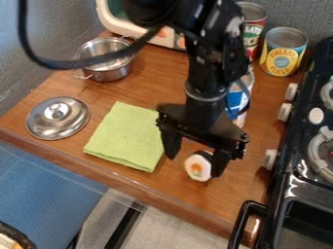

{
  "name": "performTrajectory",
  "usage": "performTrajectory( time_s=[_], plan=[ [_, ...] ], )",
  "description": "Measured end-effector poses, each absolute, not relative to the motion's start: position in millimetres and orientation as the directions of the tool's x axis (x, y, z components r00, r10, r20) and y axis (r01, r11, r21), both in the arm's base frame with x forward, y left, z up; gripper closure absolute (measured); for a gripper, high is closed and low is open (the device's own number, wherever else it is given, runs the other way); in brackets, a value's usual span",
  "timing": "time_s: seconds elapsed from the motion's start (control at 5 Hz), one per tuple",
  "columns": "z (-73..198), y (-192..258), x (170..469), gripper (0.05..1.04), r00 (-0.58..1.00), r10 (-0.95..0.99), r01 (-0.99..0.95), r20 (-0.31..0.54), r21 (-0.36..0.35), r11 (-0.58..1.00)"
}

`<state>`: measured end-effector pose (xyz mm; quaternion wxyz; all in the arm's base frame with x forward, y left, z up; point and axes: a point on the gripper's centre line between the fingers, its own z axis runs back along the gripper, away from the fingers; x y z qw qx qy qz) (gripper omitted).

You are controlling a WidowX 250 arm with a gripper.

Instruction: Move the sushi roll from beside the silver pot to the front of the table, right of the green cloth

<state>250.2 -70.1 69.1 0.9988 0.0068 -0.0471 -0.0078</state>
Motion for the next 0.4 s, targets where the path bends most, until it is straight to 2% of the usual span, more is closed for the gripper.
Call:
performTrajectory(
  time_s=[0.4],
  plan=[
    [102.3, -69.4, 249.9, 0.079, 0.988, -0.045, 0.045, 0.146, 0.003, 0.999]
  ],
)
